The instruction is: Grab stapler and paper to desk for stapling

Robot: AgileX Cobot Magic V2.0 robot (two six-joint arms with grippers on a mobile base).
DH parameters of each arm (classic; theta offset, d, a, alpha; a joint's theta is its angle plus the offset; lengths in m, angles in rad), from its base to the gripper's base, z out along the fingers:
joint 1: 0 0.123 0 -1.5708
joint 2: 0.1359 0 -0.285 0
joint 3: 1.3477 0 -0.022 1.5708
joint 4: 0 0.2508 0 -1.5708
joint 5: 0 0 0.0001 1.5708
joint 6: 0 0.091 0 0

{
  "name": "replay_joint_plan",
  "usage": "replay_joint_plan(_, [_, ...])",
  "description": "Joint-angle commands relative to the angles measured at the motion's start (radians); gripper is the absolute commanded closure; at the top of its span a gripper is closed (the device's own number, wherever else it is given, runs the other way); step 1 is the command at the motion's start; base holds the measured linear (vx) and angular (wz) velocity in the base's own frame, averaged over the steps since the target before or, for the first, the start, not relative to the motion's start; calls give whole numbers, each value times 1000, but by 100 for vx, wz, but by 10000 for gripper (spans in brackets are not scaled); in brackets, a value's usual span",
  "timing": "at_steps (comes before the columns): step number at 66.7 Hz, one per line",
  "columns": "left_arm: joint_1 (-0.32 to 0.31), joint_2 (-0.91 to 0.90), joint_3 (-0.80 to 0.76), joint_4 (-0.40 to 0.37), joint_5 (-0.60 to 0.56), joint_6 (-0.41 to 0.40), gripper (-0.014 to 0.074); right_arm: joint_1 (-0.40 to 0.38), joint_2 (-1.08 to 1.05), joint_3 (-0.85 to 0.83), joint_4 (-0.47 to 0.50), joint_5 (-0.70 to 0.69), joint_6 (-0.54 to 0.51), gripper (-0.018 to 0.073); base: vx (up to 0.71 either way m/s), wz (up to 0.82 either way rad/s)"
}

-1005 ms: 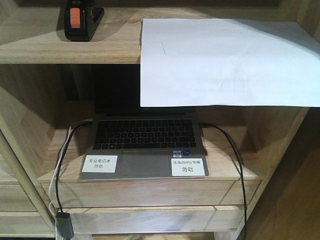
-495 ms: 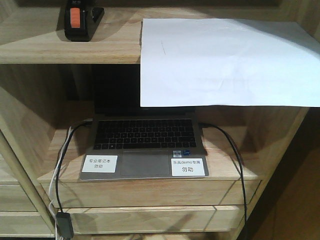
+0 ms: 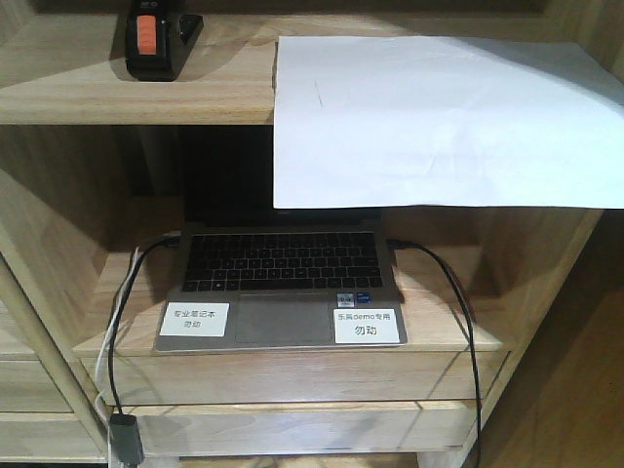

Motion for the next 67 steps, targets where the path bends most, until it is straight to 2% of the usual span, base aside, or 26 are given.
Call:
replay_joint_plan(1, [-4,-14,29,-2,-81,-9,603,-2,-15,3,-1,-72,-1,568,0,0])
replay_joint_plan(9, [-4,-14,29,-1,-175,12,603,-2,-15,3,-1,-72,-1,568,0,0])
replay_joint_plan(20, [-4,-14,8,-6,-422,-4,603,-2,-15,3,-1,-72,-1,568,0,0])
replay_joint_plan(25, [-4,-12,-37,-4,-452,-9,603,-2,-15,3,-1,-72,-1,568,0,0])
replay_joint_plan(37, [-4,62,-239,-1,-302,1,603,-2,-15,3,-1,-72,-1,568,0,0])
replay_joint_plan(50, [-4,236,-497,-1,-17,1,603,-2,-15,3,-1,-72,-1,568,0,0])
replay_joint_plan(58, [-4,341,-601,-3,121,-3,603,-2,-15,3,-1,-72,-1,568,0,0])
replay_joint_plan(63, [-4,382,-644,-3,165,-3,603,-2,-15,3,-1,-72,-1,568,0,0])
replay_joint_plan(67, [-4,395,-649,-3,154,-3,603,-2,-15,3,-1,-72,-1,568,0,0])
